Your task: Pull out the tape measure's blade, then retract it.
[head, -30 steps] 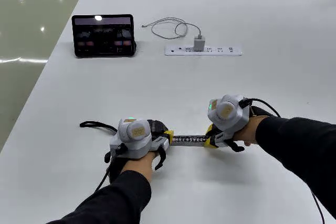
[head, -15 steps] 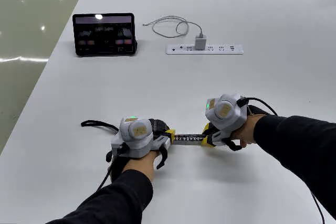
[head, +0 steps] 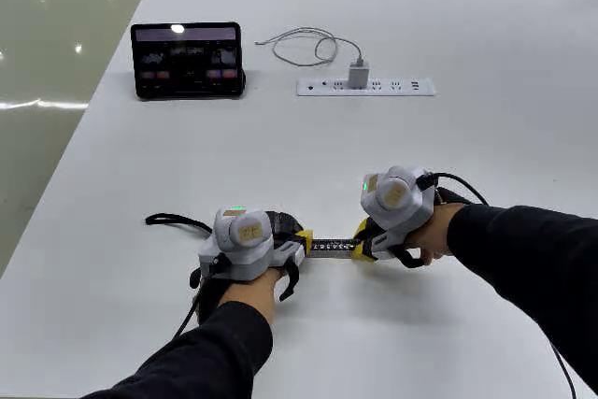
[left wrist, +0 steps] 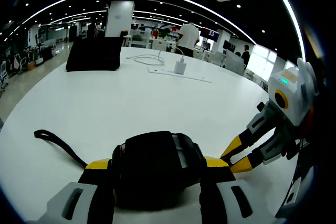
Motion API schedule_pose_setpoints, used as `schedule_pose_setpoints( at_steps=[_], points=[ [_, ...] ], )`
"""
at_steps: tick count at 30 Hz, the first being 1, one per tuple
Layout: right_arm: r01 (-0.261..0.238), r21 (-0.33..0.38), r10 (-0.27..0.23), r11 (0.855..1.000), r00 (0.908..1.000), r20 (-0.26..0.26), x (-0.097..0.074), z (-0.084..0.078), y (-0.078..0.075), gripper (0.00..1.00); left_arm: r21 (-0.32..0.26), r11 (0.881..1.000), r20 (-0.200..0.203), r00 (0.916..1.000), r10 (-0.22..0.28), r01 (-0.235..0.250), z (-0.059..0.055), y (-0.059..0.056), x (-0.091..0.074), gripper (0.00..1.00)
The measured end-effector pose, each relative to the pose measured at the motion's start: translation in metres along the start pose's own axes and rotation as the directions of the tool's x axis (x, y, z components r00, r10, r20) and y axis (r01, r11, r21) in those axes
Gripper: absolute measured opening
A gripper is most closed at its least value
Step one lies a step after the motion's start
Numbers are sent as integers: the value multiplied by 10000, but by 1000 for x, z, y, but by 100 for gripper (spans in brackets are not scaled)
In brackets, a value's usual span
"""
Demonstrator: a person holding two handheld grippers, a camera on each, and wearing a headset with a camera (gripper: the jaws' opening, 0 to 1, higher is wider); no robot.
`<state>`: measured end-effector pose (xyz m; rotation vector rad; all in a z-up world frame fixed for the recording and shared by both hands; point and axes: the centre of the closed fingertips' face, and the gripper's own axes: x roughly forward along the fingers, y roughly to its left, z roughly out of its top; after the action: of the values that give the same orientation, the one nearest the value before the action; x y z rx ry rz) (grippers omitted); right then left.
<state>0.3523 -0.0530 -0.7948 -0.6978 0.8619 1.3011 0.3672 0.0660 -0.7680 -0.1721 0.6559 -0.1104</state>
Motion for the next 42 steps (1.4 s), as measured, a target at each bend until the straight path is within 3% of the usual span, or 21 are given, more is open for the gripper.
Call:
schedule_pose_setpoints(
  at_steps=[7,14,35,42],
  points=[
    [49,-214,-47,9998,10000,76,4,6,-2,11,-72,9999,-67,10000,-71,70,0,0,-1,61],
    [110,-40,-109,9999,9993,354,7,11,-2,11,-141,9997,-126,9997,-199,197,-1,0,-1,61],
    [159,86,-163,9998,9983,555,16,25,1,11,-164,9989,-252,9987,-449,445,-1,-1,-1,61],
    [128,64,-132,9999,9975,690,24,36,6,11,-212,9984,-250,9983,-521,516,-1,0,-2,61]
  ],
)
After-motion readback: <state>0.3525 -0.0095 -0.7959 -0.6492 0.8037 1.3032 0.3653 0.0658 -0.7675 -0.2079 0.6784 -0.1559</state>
